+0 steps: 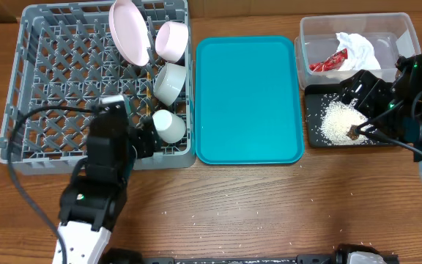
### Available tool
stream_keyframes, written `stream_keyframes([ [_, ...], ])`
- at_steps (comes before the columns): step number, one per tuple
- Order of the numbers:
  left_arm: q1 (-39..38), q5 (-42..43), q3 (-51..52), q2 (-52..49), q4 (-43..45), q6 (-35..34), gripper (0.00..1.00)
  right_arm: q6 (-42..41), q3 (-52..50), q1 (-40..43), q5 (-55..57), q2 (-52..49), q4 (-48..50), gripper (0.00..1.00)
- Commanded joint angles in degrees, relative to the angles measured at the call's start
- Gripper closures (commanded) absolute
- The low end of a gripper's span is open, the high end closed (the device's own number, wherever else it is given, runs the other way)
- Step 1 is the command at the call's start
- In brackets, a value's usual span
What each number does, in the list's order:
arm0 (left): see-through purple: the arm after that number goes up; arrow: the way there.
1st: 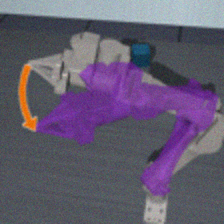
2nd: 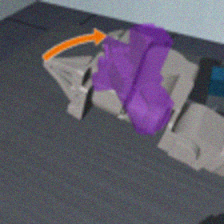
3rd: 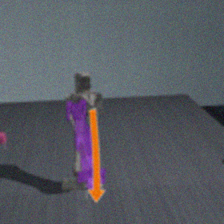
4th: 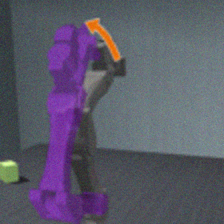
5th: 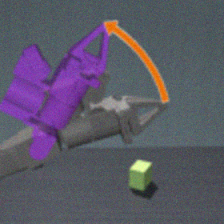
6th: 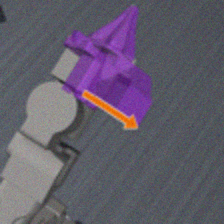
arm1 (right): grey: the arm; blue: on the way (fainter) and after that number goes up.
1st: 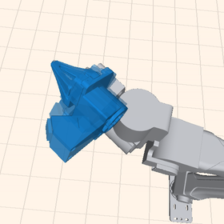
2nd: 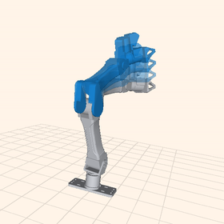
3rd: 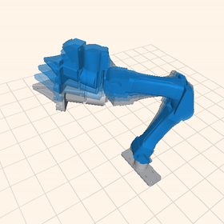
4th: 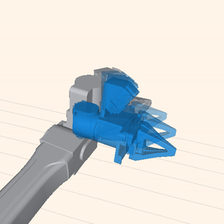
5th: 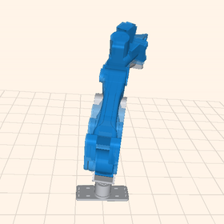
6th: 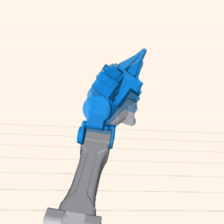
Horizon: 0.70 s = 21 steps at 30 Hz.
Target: Sort waste into correct bins and load items into the dishwasher
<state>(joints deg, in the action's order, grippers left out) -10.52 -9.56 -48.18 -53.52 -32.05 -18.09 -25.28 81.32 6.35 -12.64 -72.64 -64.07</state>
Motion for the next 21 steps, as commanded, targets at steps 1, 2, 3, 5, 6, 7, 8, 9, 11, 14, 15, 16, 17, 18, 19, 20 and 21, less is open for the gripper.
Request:
stream_keyframes([
  [1, -0.39, -0.98, 1.68, -0.9, 1.16, -0.33, 0.0, 0.0, 0.39, 0.15, 0.2, 0.24, 0.31, 0.0],
  [2, -0.39, -0.96, 1.68, -1.42, 1.22, -0.35, 0.0, 0.0, 0.39, 0.15, 0.2, 0.24, 0.31, 0.0],
  [3, -0.37, -0.96, 1.68, -2.47, 1.25, -0.35, 0.0, -0.02, 0.39, 0.15, 0.2, 0.24, 0.31, 0.0],
  [5, -0.37, -0.94, 1.68, -4.26, 1.18, -0.35, 0.0, 0.0, 0.39, 0.15, 0.2, 0.24, 0.31, 0.0],
  [6, -0.39, -0.87, 1.68, -5.53, 1.01, -0.37, 0.0, -0.02, 0.39, 0.15, 0.2, 0.24, 0.31, 0.0],
  [7, -0.39, -0.83, 1.68, -6.1, 1.01, -0.37, 0.0, 0.0, 0.39, 0.15, 0.2, 0.24, 0.31, 0.0],
  [8, -0.37, -0.87, 1.68, -6.84, 1.03, -0.37, 0.0, 0.0, 0.39, 0.15, 0.2, 0.24, 0.31, 0.0],
  [9, -0.37, -0.9, 1.68, -7.98, 1.01, -0.35, 0.0, 0.0, 0.39, 0.15, 0.2, 0.24, 0.31, 0.0],
  [11, -0.39, -0.9, 1.68, -9.88, 1.22, -0.35, 0.0, 0.0, 0.39, 0.15, 0.2, 0.24, 0.31, 0.0],
  [14, -0.37, -0.94, 1.68, -12.98, 2.34, -0.35, 0.0, -0.02, 0.39, 0.15, 0.2, 0.24, 0.31, 0.0],
  [15, -0.37, -0.96, 1.68, -13.75, 2.36, -0.35, 0.0, -0.02, 0.39, 0.15, 0.2, 0.24, 0.31, 0.0],
  [16, -0.37, -0.96, 1.68, -15.1, 2.69, -0.33, 0.0, 0.0, 0.39, 0.15, 0.2, 0.24, 0.31, 0.0],
  [17, -0.37, -0.96, 1.68, -15.78, 2.78, -0.33, 0.0, 0.0, 0.39, 0.15, 0.2, 0.24, 0.31, 0.0],
  [18, -0.37, -0.96, 1.68, -16.44, 3.06, -0.33, 0.0, 0.0, 0.39, 0.15, 0.2, 0.24, 0.31, 0.0],
  [19, -0.37, -0.96, 1.68, -17.0, 3.78, -0.33, 0.0, -0.02, 0.39, 0.15, 0.2, 0.24, 0.31, 0.0],
  [20, -0.37, -0.96, 1.68, -17.11, 4.07, -0.33, 0.0, -0.02, 0.39, 0.15, 0.2, 0.24, 0.31, 0.0],
  [21, -0.37, -0.96, 1.68, -17.14, 4.35, -0.31, 0.0, -0.02, 0.39, 0.15, 0.2, 0.24, 0.31, 0.0],
])
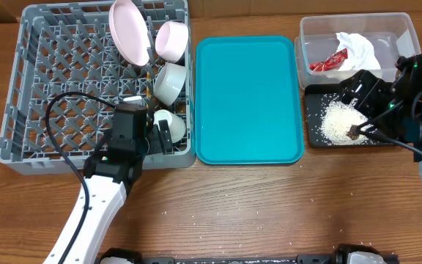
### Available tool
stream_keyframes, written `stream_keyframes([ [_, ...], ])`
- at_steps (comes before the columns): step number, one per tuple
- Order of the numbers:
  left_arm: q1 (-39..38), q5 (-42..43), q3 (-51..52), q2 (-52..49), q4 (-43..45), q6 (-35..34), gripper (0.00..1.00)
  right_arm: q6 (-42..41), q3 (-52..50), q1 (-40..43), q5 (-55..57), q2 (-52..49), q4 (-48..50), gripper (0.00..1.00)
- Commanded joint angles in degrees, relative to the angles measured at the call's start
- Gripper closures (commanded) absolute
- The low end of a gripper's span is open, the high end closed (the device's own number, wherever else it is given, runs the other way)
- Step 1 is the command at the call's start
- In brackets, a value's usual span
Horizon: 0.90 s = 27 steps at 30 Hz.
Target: Sort waste into correct bins and load items into the dishwasher
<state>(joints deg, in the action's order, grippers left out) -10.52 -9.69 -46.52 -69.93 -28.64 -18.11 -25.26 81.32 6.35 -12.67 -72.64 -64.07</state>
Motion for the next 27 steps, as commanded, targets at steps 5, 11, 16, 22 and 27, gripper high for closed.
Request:
stream_keyframes([
  [5, -0.39, -0.35, -2.16, 0.37, -0.02, 2.73, 0.0, -0.02, 0.39, 0.15, 0.22, 0.24, 0.31, 0.0],
  [11, -0.39, 10.01, -12.17, 7.28, -9.14, 22.14, 0.0, -0.04, 0.39, 0.15, 0.22, 0.26, 0.31, 0.0],
  [16, -0.39, 9.92, -13.11, 15.69, -11.74, 22.64, 0.0, -0.04, 0.37, -2.49, 0.22, 2.56, 0.31, 0.0],
  [22, -0.37, 6.56, -13.11, 17.86, -13.0, 22.64, 0.0, -0.02, -3.1, -14.91, 0.22, 11.47, 0.33, 0.0],
  [27, -0.37, 6.56, -13.11, 14.82, -13.35, 22.64, 0.0, -0.02, -9.75, -17.97, 0.22, 23.06, 0.28, 0.0],
])
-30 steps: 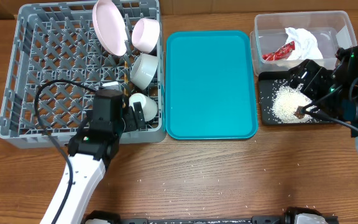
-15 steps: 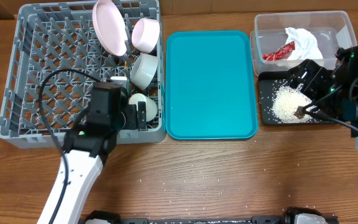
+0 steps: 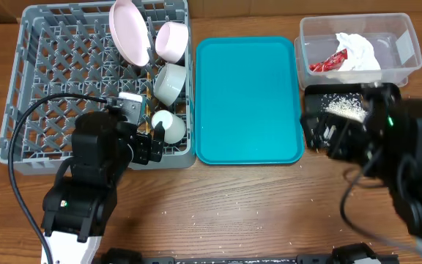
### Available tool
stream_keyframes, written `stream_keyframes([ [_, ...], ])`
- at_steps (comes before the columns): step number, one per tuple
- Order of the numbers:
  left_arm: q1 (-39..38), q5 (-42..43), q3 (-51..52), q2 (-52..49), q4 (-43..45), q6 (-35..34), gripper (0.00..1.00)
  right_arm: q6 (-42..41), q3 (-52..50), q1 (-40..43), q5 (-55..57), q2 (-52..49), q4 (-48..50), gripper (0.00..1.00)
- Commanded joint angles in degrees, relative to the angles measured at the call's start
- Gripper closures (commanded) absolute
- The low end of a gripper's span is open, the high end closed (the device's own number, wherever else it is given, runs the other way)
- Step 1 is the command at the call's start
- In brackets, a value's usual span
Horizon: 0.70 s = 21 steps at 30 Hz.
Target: Sort waste into correct bins and load items into the dishwasher
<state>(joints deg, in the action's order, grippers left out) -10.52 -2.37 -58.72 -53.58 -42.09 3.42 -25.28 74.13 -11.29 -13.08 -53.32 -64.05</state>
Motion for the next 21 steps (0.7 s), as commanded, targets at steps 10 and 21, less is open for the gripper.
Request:
stream_keyframes([
  [10, -0.37, -0.76, -0.92, -10.99, 0.09, 1.09, 0.0, -0.02, -15.1, -0.31, 0.63, 17.59, 0.24, 0.0],
  [21, -0.37, -0.31, -0.92, -24.04, 1.03, 0.39, 0.0, -0.02, -18.82, -0.33, 0.63, 20.0, 0.09, 0.0],
])
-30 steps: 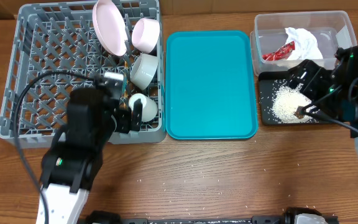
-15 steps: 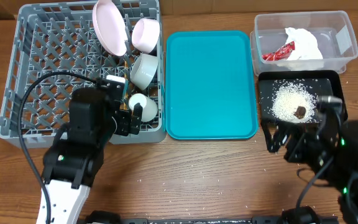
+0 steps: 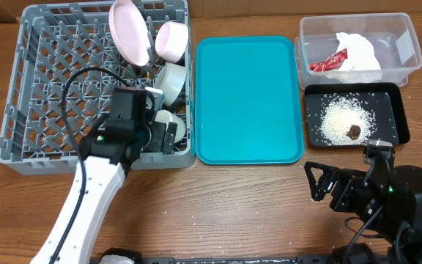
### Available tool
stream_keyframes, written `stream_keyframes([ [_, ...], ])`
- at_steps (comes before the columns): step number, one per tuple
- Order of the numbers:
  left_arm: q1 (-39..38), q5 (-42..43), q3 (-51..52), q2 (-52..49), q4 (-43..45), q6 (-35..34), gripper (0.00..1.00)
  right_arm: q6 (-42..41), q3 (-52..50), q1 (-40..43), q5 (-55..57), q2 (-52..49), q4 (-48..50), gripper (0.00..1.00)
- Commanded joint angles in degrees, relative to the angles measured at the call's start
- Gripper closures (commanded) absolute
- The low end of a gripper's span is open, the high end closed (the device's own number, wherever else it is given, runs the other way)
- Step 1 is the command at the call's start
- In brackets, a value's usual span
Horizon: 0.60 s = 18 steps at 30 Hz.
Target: Sort waste into correct bins and load items into the dishwasher
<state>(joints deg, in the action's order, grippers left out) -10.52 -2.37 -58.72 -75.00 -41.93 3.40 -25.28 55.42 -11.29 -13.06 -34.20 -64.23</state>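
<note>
The grey dish rack (image 3: 20,139) holds a pink plate (image 3: 128,33), a pink bowl (image 3: 172,40), a white bowl (image 3: 171,79) and a small white cup (image 3: 170,118) in its right part. My left gripper (image 3: 164,138) is inside the rack's front right corner, its fingers apart against the near side of the small cup. The black tray (image 3: 394,125) holds a heap of rice (image 3: 337,121) and a brown scrap (image 3: 354,132). My right gripper (image 3: 315,183) is open with nothing in it, over the table in front of the black tray.
A teal tray (image 3: 247,99) lies between the rack and the bins. The clear bin (image 3: 401,33) at the back right holds a red wrapper (image 3: 327,64) and white crumpled paper (image 3: 357,51). Rice grains are scattered on the wooden table in front.
My right arm has moved back off the black tray to the table's front right, uncovering the rice. My left gripper has moved right and further into the rack, up to the small cup.
At first my right gripper hung over the rice on the black tray and my left stood at the rack's front by the small cup. The left reached the cup, then drew back while the right withdrew. Now the left is at the cup again.
</note>
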Motion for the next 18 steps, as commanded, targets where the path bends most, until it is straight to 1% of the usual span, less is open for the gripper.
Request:
stream_keyframes([
  [1, -0.37, -0.35, -0.92, -4.28, 1.4, 0.44, 0.0, -0.02, -0.11, -0.33, 0.61, 0.87, 0.24, 0.0],
  [4, -0.39, 0.37, -0.92, -6.08, 1.49, 0.28, 0.0, -0.02, -0.11, -0.33, 0.61, 0.87, 0.24, 0.0],
  [9, -0.39, 4.85, -3.41, -3.67, -4.7, 0.83, 0.0, -0.02, -0.11, -0.33, 0.61, 0.87, 0.24, 0.0],
  [12, -0.39, 6.75, -4.24, 1.42, -7.98, 1.38, 0.0, -0.02, -0.11, -0.33, 0.61, 0.87, 0.24, 0.0],
  [14, -0.37, 7.56, -4.24, 7.02, -10.12, 1.42, 0.0, 0.0, -0.11, -0.33, 0.61, 0.87, 0.24, 0.0],
  [18, -0.37, 9.94, -3.17, 16.17, -11.67, 1.77, 0.0, 0.0, -0.11, -0.33, 0.61, 0.87, 0.24, 0.0],
])
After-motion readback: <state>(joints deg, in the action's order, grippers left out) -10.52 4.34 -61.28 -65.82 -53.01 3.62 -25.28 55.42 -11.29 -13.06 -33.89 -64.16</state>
